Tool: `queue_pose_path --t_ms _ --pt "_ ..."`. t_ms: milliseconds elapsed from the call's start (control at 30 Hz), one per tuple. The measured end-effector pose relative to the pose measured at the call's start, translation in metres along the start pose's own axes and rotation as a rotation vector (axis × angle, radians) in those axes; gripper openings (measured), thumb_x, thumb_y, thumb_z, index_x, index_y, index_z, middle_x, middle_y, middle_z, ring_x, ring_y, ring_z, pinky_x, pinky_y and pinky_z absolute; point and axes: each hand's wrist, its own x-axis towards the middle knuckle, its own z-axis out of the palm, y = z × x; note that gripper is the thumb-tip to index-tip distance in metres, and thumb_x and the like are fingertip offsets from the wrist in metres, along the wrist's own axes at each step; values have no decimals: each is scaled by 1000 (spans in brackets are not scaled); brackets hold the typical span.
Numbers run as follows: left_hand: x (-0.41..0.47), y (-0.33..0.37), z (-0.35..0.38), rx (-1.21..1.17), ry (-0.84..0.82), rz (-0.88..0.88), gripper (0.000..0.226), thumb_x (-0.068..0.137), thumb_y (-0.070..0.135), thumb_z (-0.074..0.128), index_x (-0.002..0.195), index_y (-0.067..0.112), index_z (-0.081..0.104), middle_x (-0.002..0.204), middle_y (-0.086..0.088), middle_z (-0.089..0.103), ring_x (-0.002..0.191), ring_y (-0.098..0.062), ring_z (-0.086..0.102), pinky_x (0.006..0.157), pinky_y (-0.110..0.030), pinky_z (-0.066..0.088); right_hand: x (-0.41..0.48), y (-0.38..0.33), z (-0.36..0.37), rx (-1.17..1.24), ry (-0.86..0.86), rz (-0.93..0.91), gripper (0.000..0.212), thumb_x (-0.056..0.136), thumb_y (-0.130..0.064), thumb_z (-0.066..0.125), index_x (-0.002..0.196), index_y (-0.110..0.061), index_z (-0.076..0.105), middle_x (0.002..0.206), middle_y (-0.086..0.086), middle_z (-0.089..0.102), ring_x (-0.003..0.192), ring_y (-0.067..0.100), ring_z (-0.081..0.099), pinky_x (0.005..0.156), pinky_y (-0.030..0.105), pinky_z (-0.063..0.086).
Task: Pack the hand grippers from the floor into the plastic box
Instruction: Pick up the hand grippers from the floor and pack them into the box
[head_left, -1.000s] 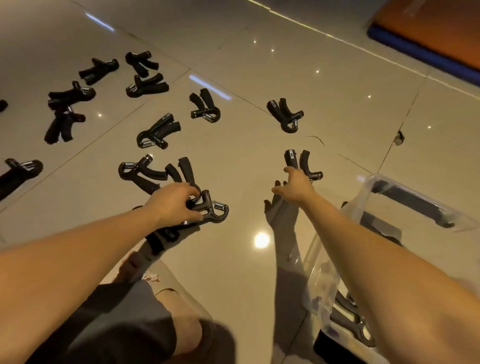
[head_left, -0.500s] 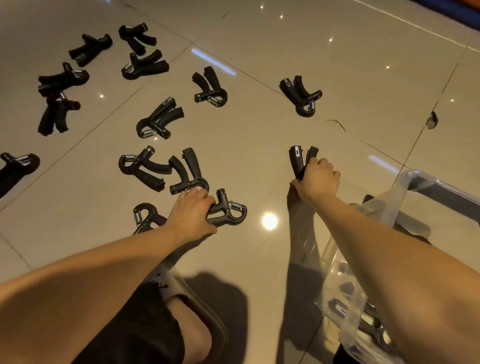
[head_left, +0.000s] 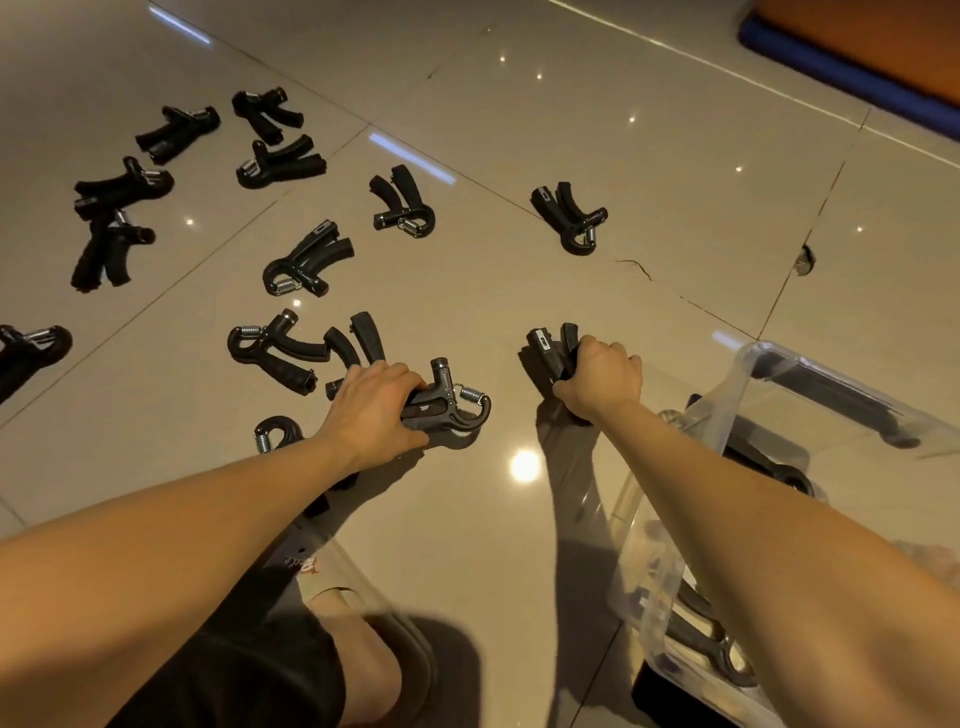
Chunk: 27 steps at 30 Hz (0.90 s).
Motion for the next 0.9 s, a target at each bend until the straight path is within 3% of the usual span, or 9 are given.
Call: queue_pose_path --t_ms 100,300,500,900 --pt "2 17 -20 -56 58 -2 62 72 54 80 123 23 63 107 7 60 105 -19 52 95 -38 37 -12 1 -35 75 56 -76 42 74 -38 75 105 -15 58 89 3 59 99 29 53 81 40 37" --pt "3 66 -73 -269 154 -24 57 73 44 85 120 22 64 109 5 65 105 -21 56 96 -45 47 -46 26 -117 198 178 -150 57 77 -40 77 128 -23 60 101 -1 61 105 23 50 91 42 43" --pt "6 134 -108 -432 148 44 55 72 35 89 119 22 63 113 3 67 103 -19 63 94 -40 53 -97 81 -174 231 296 -131 60 76 -37 79 131 -24 59 110 -1 65 108 20 50 89 42 48" --pt "-1 240 -96 -462 106 203 51 66 37 91 106 28 60 99 8 65 90 -15 65 85 -44 58 -208 194 -171 330 341 81 64 70 -36 81 130 -23 60 111 -1 66 98 18 61 82 44 58"
